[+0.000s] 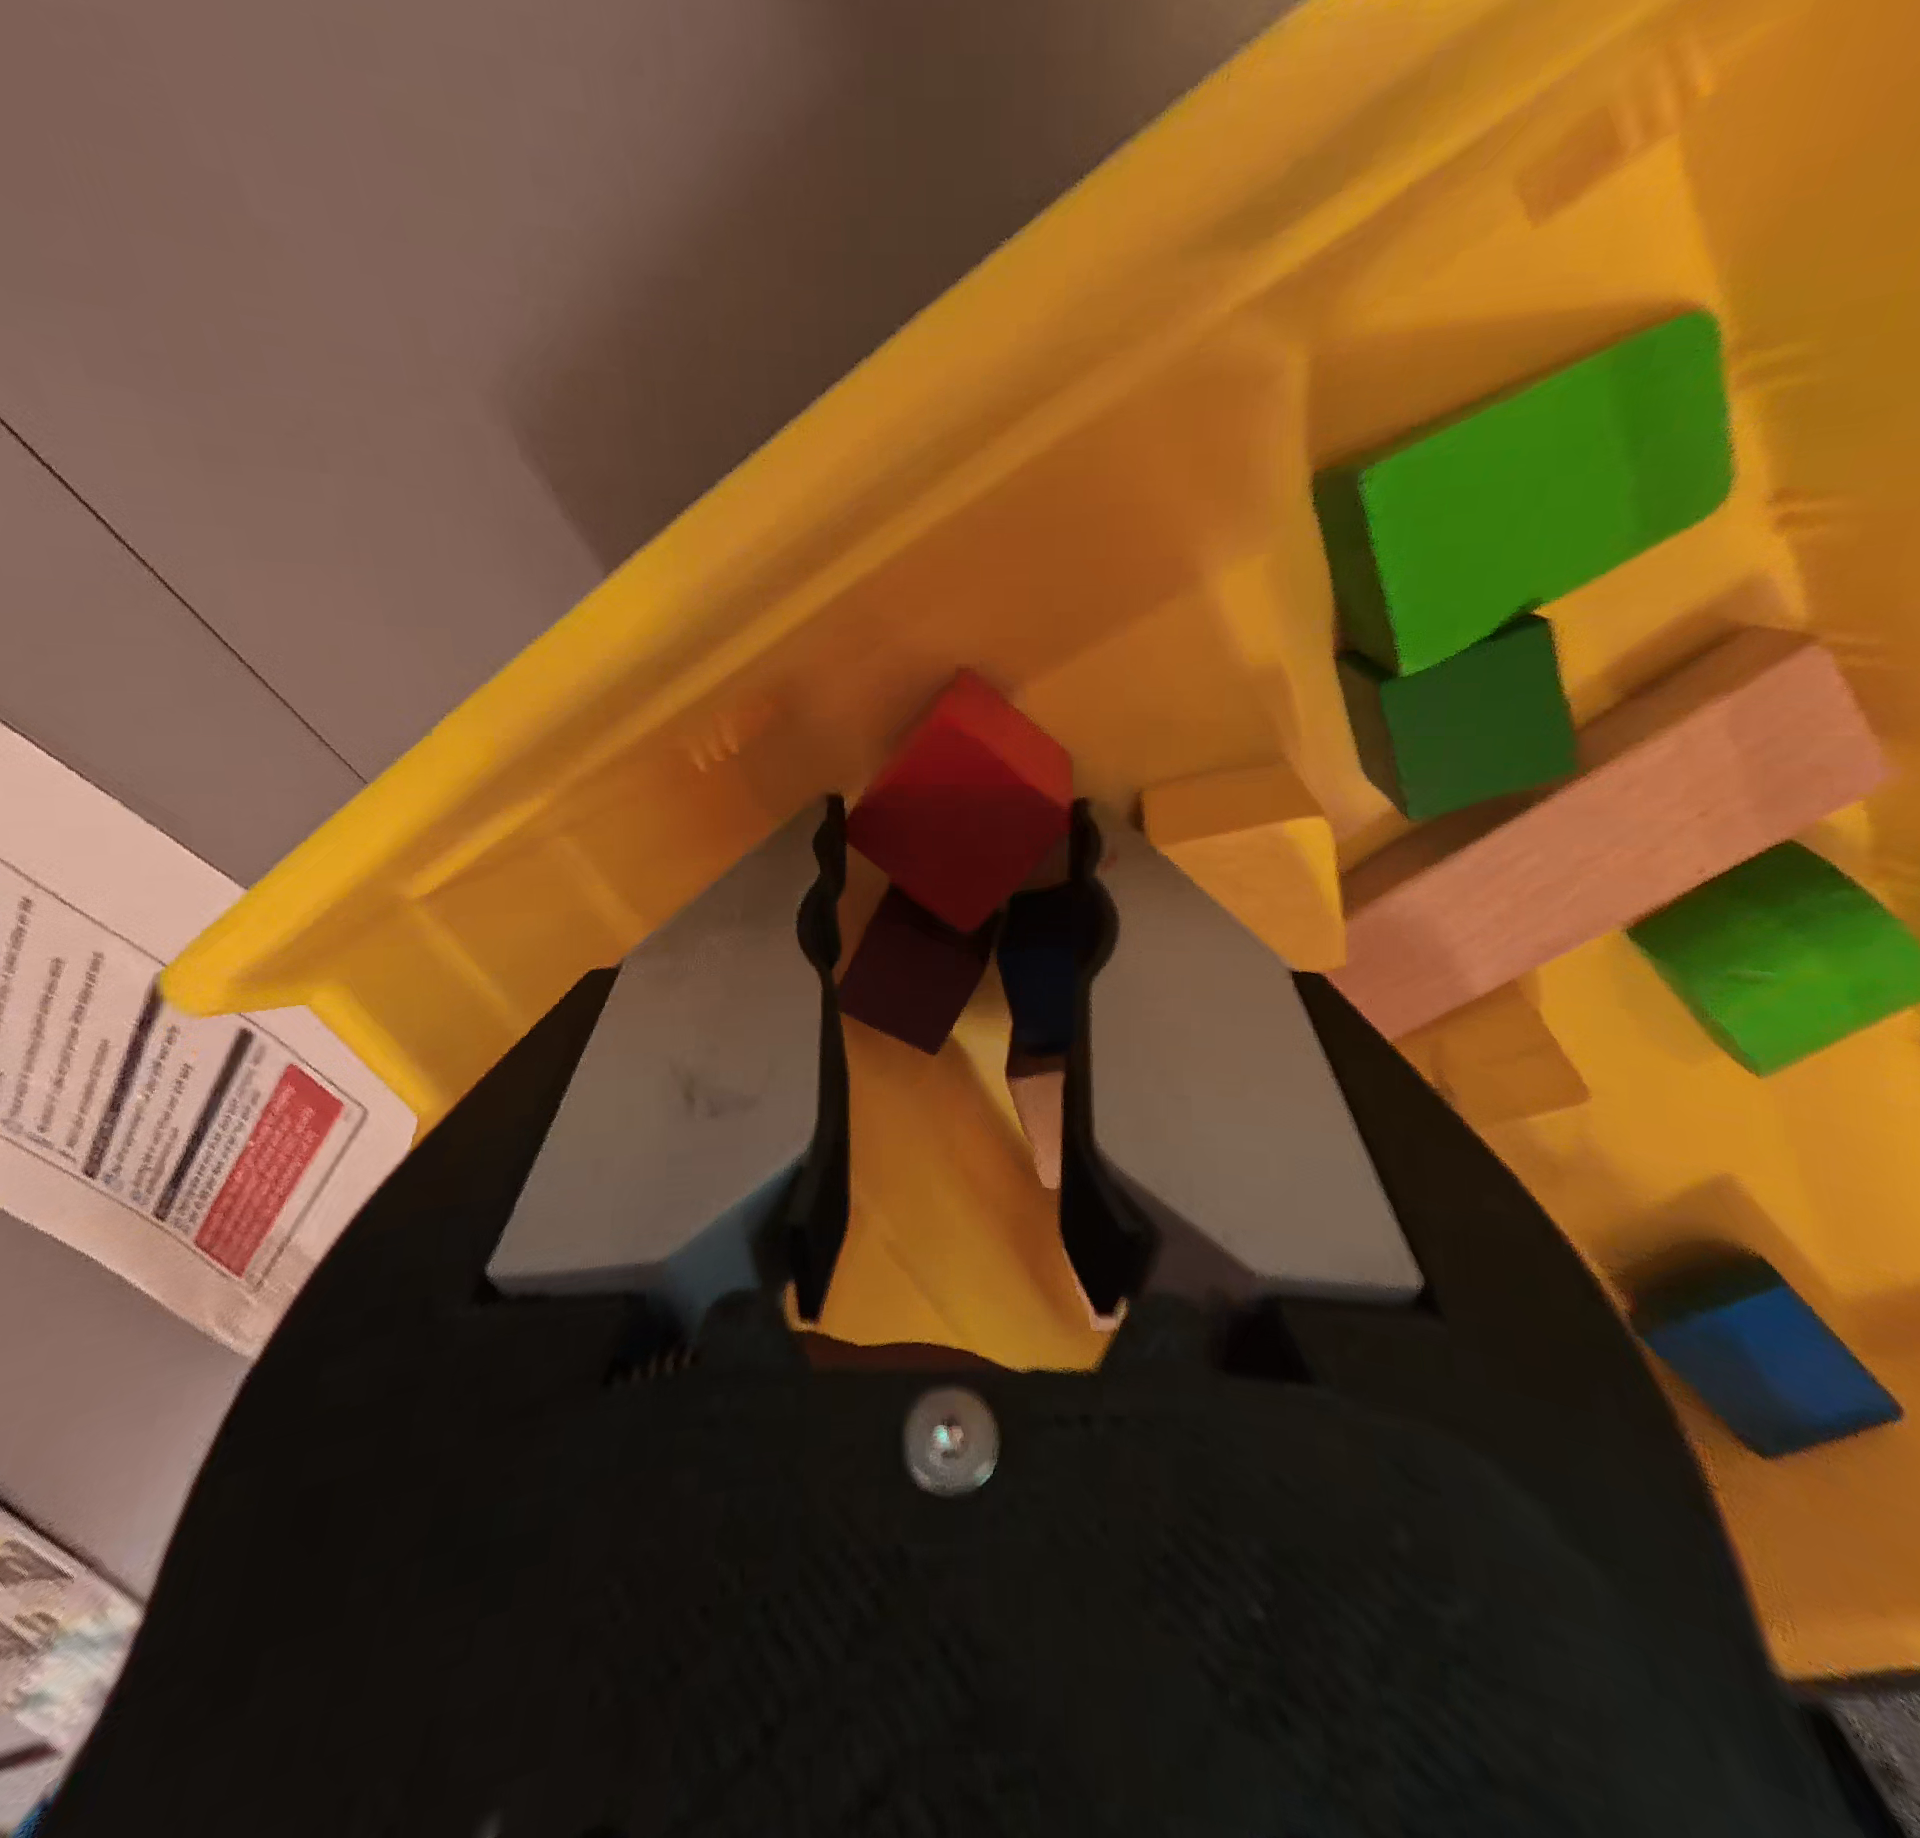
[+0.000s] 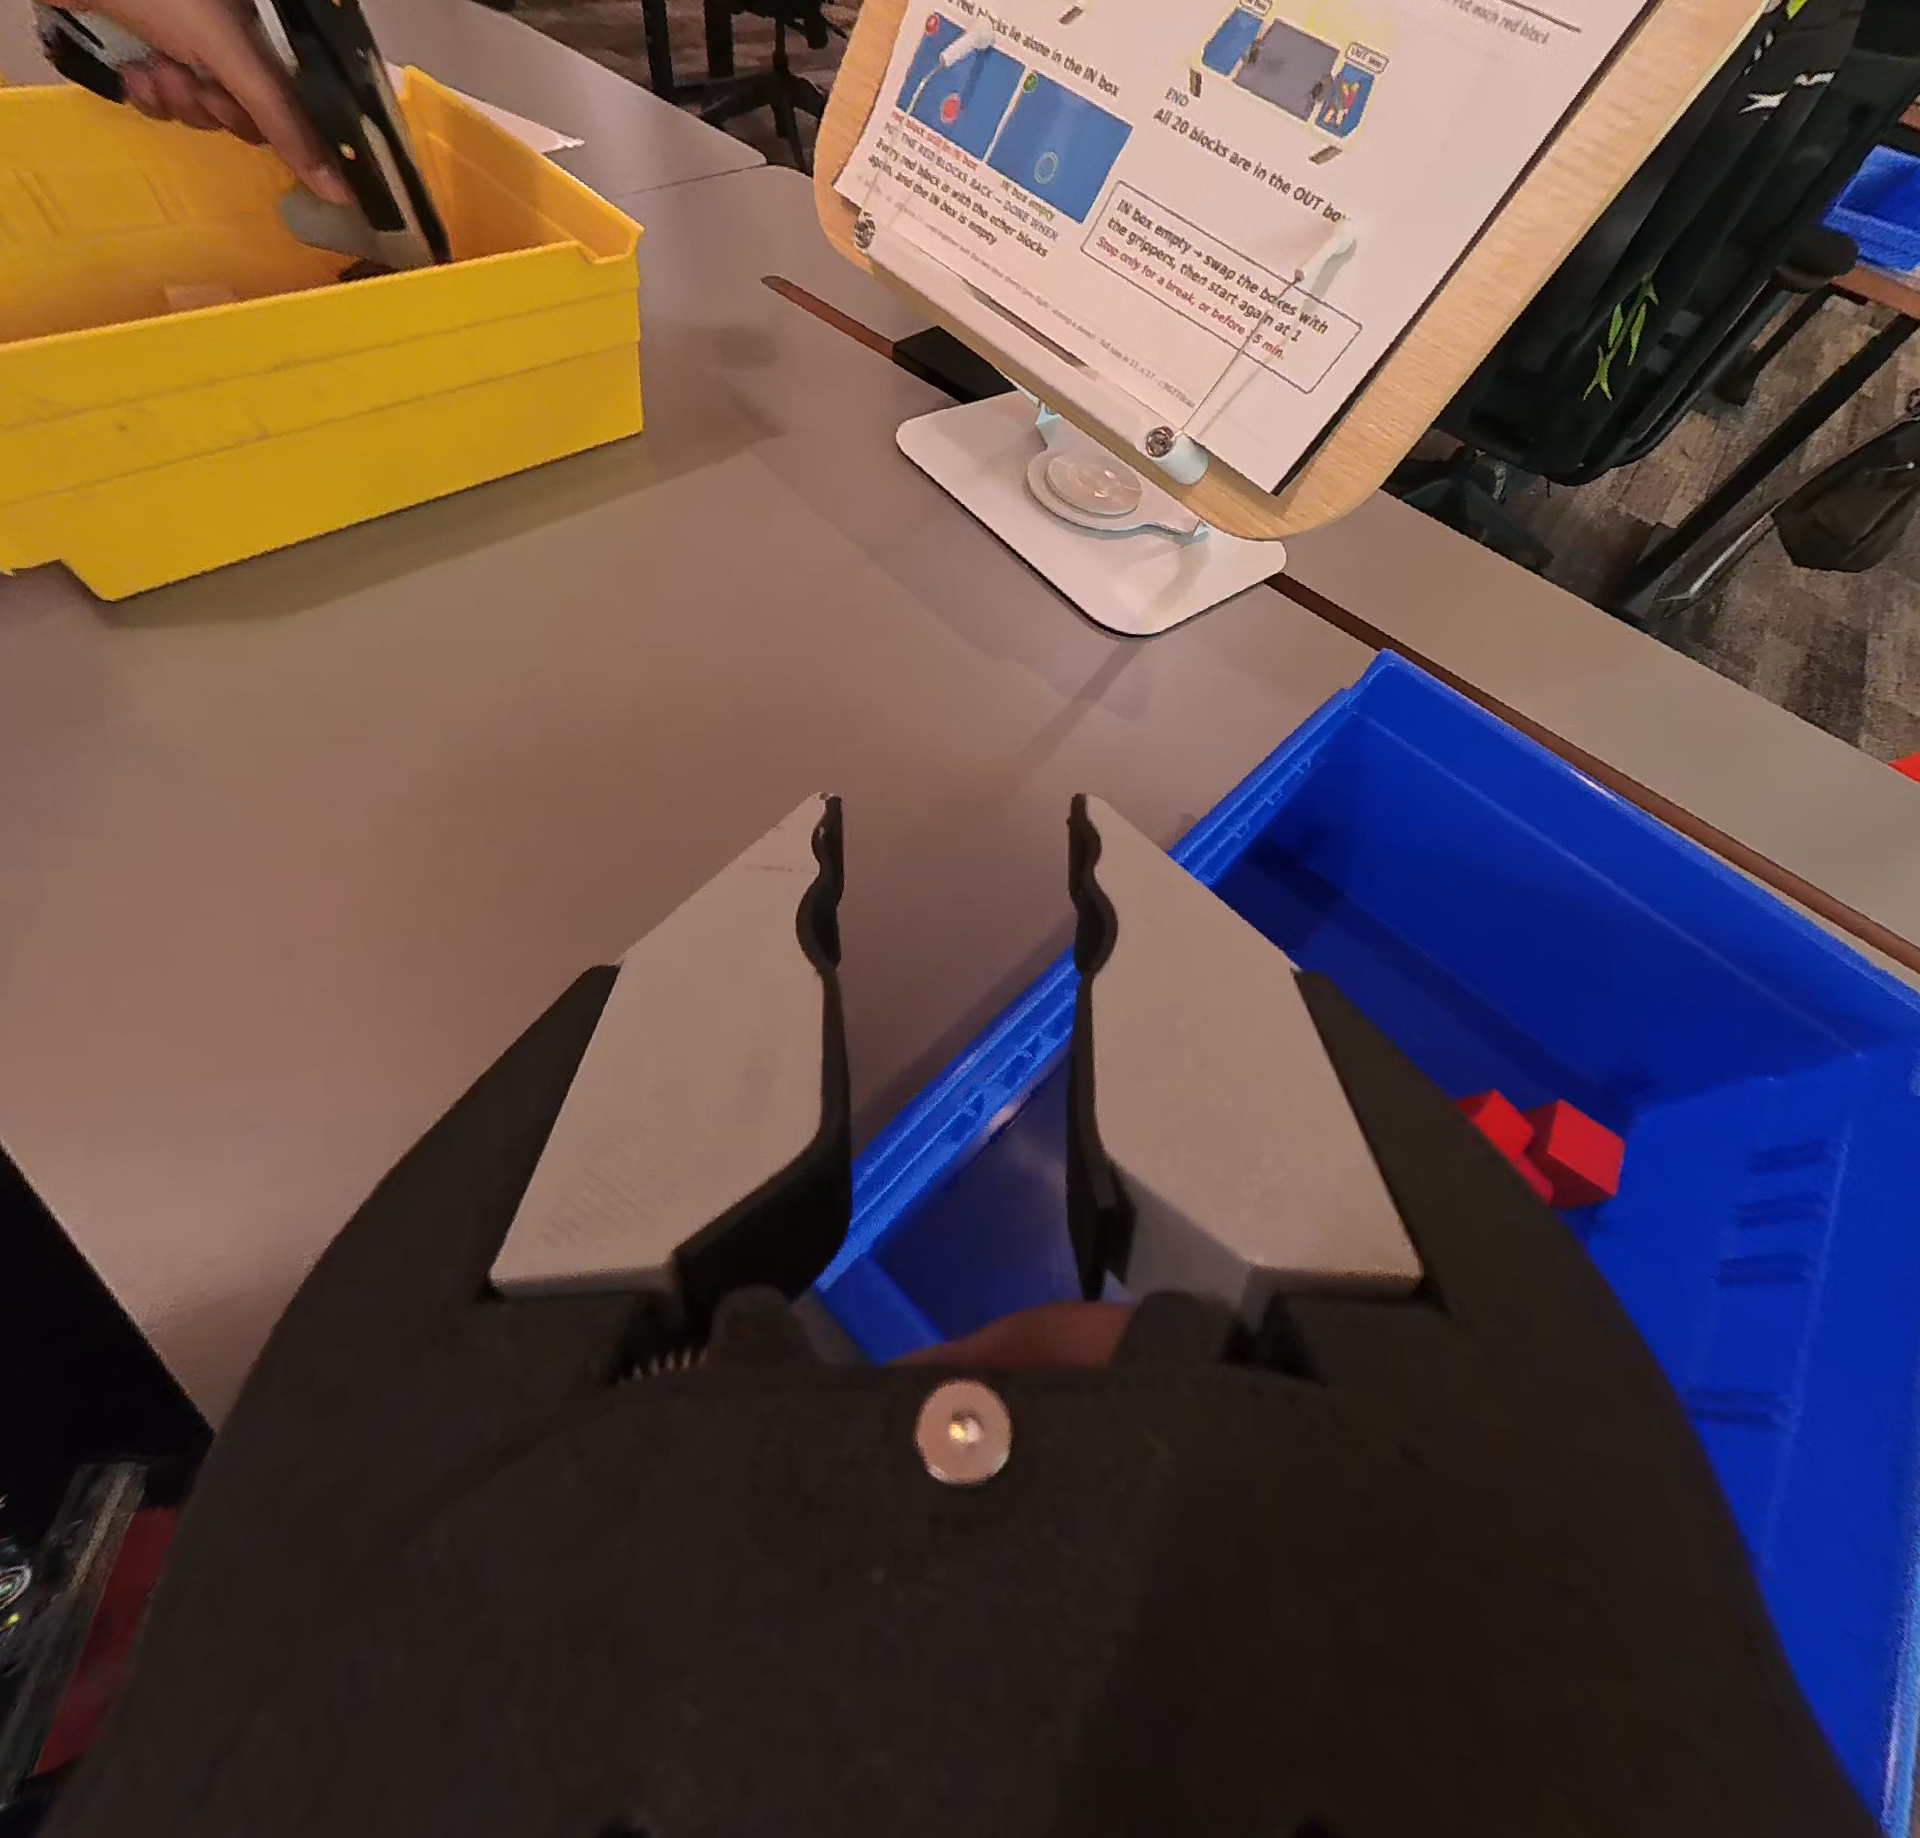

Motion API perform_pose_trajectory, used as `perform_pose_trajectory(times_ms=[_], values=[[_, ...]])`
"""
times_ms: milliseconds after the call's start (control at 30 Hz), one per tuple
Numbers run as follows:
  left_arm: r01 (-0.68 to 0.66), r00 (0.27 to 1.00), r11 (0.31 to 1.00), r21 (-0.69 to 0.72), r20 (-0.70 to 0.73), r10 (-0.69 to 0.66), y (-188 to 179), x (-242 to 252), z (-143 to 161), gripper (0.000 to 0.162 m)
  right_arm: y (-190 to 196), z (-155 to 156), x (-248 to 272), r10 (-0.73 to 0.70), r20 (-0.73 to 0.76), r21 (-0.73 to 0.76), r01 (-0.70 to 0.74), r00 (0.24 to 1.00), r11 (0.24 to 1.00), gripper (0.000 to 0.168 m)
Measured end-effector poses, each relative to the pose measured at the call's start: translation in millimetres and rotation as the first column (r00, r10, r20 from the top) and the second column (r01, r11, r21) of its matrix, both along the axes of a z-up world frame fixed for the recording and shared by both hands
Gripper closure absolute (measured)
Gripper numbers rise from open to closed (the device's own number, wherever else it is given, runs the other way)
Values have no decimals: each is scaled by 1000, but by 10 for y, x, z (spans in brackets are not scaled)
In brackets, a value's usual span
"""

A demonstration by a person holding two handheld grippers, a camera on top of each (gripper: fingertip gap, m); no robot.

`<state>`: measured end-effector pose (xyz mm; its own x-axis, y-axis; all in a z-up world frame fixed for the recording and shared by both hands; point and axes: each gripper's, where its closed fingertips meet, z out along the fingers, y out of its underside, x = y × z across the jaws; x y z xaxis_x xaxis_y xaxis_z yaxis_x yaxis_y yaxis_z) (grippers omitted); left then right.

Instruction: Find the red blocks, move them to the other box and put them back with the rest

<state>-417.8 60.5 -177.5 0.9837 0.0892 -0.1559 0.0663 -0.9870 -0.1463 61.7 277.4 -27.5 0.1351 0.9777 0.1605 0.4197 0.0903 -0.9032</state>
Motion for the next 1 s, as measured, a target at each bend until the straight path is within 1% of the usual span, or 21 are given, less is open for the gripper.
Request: perform_pose_trajectory(times_ms=[67, 133, 200, 267, 300, 367, 400, 433, 500, 567, 600, 633, 700, 733, 767, 800, 833, 900, 933, 1000], values=[[55, 998, 996, 75, -37, -52, 78, 74, 121, 121, -57, 4, -7, 23, -4, -16, -23, 1000, 1000, 127], [117, 988, 974, 193, -123, -95, 175, 160, 354, 121, -127, 3, -23, 47, -7, -32, -48, 999, 998, 127], [239, 959, 913, 330, -226, -169, 272, 410, 660, 121, -239, -12, -57, 86, -3, -57, -86, 996, 995, 126], [393, 904, 805, 444, -346, -251, 331, 854, 981, 121, -385, -28, -113, 139, 1, -77, -138, 990, 987, 125], [452, 874, 752, 479, -407, -267, 330, 1098, 1124, 121, -474, -23, -156, 169, -8, -90, -169, 986, 981, 124], [587, 793, 609, 533, -529, -302, 319, 1684, 1380, 121, -735, 17, -274, 261, -60, -148, -267, 964, 952, 123], [629, 767, 542, 558, -562, -310, 304, 1995, 1467, 121, -899, 49, -340, 315, -101, -189, -329, 944, 925, 122], [663, 742, 475, 579, -592, -315, 291, 2302, 1535, 121, -1070, 88, -408, 362, -148, -236, -389, 920, 891, 120], [737, 674, 357, 574, -667, -318, 253, 2854, 1625, 121, -1381, 135, -523, 428, -218, -326, -479, 877, 815, 117], [784, 621, 242, 572, -716, -318, 227, 3365, 1657, 121, -1602, 161, -624, 446, -263, -381, -516, 856, 767, 113], [800, 600, 202, 565, -737, -311, 224, 3570, 1647, 121, -1685, 163, -662, 446, -275, -402, -523, 852, 752, 111], [812, 584, 179, 556, -756, -297, 229, 3728, 1630, 121, -1765, 157, -690, 447, -282, -420, -528, 849, 738, 110], [845, 534, 167, 508, -812, -234, 252, 3907, 1620, 121, -1907, 117, -723, 453, -279, -449, -532, 847, 718, 105], [857, 514, 160, 489, -832, -210, 262, 3979, 1618, 121, -1938, 78, -746, 443, -266, -453, -517, 856, 727, 103], [858, 513, 157, 489, -829, -223, 276, 4065, 1575, 121, -1944, 41, -772, 427, -255, -450, -497, 868, 742, 104], [857, 516, 161, 490, -821, -244, 294, 4143, 1517, 121, -1948, 25, -791, 414, -256, -448, -487, 874, 750, 106], [865, 502, 154, 478, -832, -236, 307, 4203, 1494, 122, -1967, 22, -796, 414, -266, -449, -492, 870, 745, 111], [871, 489, 155, 465, -851, -194, 332, 4255, 1494, 123, -2019, -13, -786, 440, -270, -453, -516, 857, 727, 129], [865, 499, 165, 474, -846, -187, 348, 4255, 1485, 123, -2008, -33, -788, 437, -266, -448, -512, 859, 733, 134], [846, 533, 153, 511, -826, -183, 368, 4268, 1490, 125, -1970, -34, -782, 428, -266, -433, -504, 864, 748, 135]])
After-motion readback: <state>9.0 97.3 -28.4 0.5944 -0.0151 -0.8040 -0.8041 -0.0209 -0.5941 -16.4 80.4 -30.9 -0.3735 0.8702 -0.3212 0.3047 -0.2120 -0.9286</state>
